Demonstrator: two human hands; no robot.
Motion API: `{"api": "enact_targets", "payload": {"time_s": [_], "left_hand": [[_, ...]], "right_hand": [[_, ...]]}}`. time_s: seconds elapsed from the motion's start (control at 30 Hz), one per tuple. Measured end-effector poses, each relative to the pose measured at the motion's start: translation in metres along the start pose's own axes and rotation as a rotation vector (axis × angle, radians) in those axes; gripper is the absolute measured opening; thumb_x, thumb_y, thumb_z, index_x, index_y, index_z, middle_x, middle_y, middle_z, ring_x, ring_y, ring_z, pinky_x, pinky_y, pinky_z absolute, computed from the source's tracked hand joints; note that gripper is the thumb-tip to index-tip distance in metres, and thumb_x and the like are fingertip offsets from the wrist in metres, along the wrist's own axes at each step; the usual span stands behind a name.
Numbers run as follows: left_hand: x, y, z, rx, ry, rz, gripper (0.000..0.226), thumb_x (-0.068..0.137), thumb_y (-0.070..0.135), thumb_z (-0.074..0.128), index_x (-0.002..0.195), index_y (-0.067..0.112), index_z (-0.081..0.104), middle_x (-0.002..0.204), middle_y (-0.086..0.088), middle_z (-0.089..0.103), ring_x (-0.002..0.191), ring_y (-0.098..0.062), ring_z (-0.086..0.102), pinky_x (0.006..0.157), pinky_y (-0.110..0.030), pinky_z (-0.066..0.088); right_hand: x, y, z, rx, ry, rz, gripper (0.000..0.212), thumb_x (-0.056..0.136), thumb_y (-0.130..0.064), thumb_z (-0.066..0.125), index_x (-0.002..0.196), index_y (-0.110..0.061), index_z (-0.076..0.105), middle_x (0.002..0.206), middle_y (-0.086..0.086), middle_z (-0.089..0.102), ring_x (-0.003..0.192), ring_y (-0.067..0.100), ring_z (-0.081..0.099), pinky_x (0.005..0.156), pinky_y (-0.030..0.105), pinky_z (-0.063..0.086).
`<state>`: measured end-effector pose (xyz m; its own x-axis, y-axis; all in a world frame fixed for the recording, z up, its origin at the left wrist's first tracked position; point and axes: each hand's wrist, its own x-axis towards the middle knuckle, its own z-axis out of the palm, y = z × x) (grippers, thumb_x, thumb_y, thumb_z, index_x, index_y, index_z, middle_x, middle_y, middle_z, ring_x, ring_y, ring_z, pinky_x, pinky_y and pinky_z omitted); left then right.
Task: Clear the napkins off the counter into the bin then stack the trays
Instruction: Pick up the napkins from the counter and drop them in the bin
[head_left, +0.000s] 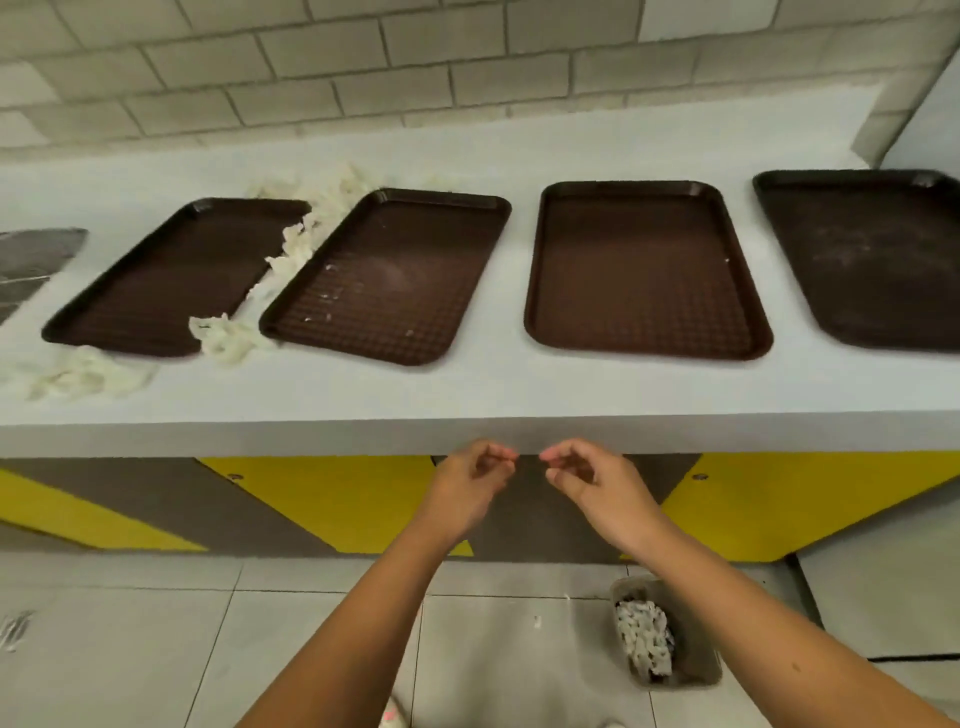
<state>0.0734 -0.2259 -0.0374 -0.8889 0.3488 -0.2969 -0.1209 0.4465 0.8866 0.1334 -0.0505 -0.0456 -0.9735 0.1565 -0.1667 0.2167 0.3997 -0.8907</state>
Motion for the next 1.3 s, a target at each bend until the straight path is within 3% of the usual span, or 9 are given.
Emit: {"api": "enact_targets", "payload": {"time_s": [0.1, 0.37, 0.5, 0.73, 0.97, 1.03, 1.13, 1.23, 1.3], "left_hand": [[-0.009, -0.011, -0.067, -0.004, 0.103, 0.013, 0.010, 0.092, 0.014, 0.062, 0.098, 0.019, 0.068, 0.087, 0.001, 0.066, 0.082, -0.015, 0.064, 0.064, -0.013, 0.043], [-0.035, -0.058, -0.262, 0.043, 0.284, 0.023, 0.010, 0.094, 0.020, 0.061, 0.097, 0.025, 0.068, 0.092, 0.001, 0.067, 0.088, -0.020, 0.066, 0.072, -0.026, 0.048], [-0.044, -0.084, -0.344, 0.073, 0.372, 0.011, 0.011, 0.095, 0.019, 0.060, 0.100, 0.023, 0.068, 0.095, 0.000, 0.066, 0.088, -0.018, 0.065, 0.061, -0.015, 0.047], [-0.042, -0.115, -0.427, 0.076, 0.475, -0.028, 0.013, 0.094, 0.020, 0.059, 0.100, 0.027, 0.068, 0.099, 0.007, 0.066, 0.079, -0.008, 0.060, 0.056, -0.006, 0.040], [-0.020, -0.137, -0.491, 0.064, 0.626, -0.104, 0.013, 0.094, 0.023, 0.059, 0.101, 0.026, 0.069, 0.099, 0.009, 0.066, 0.076, -0.005, 0.057, 0.054, -0.010, 0.038], [-0.014, -0.143, -0.508, 0.099, 0.674, -0.124, 0.014, 0.094, 0.023, 0.059, 0.102, 0.025, 0.070, 0.103, 0.007, 0.066, 0.079, -0.006, 0.059, 0.057, -0.013, 0.039], [-0.003, -0.159, -0.538, 0.195, 0.771, -0.136, 0.020, 0.094, 0.023, 0.059, 0.111, 0.024, 0.069, 0.120, 0.004, 0.059, 0.100, -0.012, 0.061, 0.077, -0.021, 0.044], [0.011, -0.177, -0.565, 0.335, 0.820, -0.180, 0.032, 0.093, 0.027, 0.060, 0.125, 0.025, 0.061, 0.135, -0.002, 0.051, 0.120, -0.022, 0.053, 0.096, -0.032, 0.044], [0.021, -0.186, -0.580, 0.425, 0.802, -0.192, 0.041, 0.094, 0.027, 0.059, 0.134, 0.023, 0.054, 0.143, -0.005, 0.044, 0.127, -0.027, 0.046, 0.102, -0.037, 0.040]], "right_hand": [[0.019, -0.045, 0.043, 0.001, -0.055, -0.070, 0.015, 0.090, -0.017, 0.065, 0.103, -0.024, 0.068, 0.099, -0.008, 0.067, 0.091, 0.008, 0.061, 0.077, 0.013, 0.043], [0.075, -0.154, 0.171, 0.037, -0.070, -0.200, 0.017, 0.087, -0.017, 0.069, 0.097, -0.030, 0.067, 0.101, -0.011, 0.065, 0.087, 0.002, 0.061, 0.071, 0.012, 0.046], [0.105, -0.200, 0.239, 0.055, -0.085, -0.245, 0.018, 0.085, -0.014, 0.071, 0.097, -0.027, 0.069, 0.100, -0.008, 0.066, 0.080, 0.001, 0.060, 0.067, 0.008, 0.044], [0.154, -0.259, 0.320, 0.037, -0.169, -0.310, 0.017, 0.085, -0.017, 0.070, 0.097, -0.030, 0.068, 0.099, -0.010, 0.065, 0.086, 0.006, 0.061, 0.074, 0.021, 0.047], [0.210, -0.305, 0.380, -0.001, -0.291, -0.386, 0.018, 0.087, -0.017, 0.068, 0.102, -0.025, 0.068, 0.099, -0.009, 0.065, 0.090, 0.007, 0.060, 0.076, 0.014, 0.046], [0.224, -0.311, 0.393, -0.016, -0.331, -0.396, 0.018, 0.086, -0.017, 0.069, 0.100, -0.028, 0.068, 0.099, -0.008, 0.065, 0.089, 0.008, 0.062, 0.077, 0.017, 0.049], [0.241, -0.317, 0.416, -0.048, -0.366, -0.417, 0.018, 0.086, -0.019, 0.070, 0.101, -0.029, 0.068, 0.099, -0.008, 0.065, 0.085, 0.007, 0.061, 0.075, 0.015, 0.048], [0.247, -0.321, 0.439, -0.075, -0.397, -0.414, 0.020, 0.087, -0.020, 0.069, 0.105, -0.028, 0.067, 0.100, -0.011, 0.063, 0.081, 0.007, 0.059, 0.069, 0.008, 0.046], [0.248, -0.323, 0.454, -0.106, -0.412, -0.416, 0.021, 0.087, -0.020, 0.069, 0.106, -0.029, 0.066, 0.102, -0.011, 0.062, 0.081, 0.009, 0.059, 0.070, 0.012, 0.049]]}}
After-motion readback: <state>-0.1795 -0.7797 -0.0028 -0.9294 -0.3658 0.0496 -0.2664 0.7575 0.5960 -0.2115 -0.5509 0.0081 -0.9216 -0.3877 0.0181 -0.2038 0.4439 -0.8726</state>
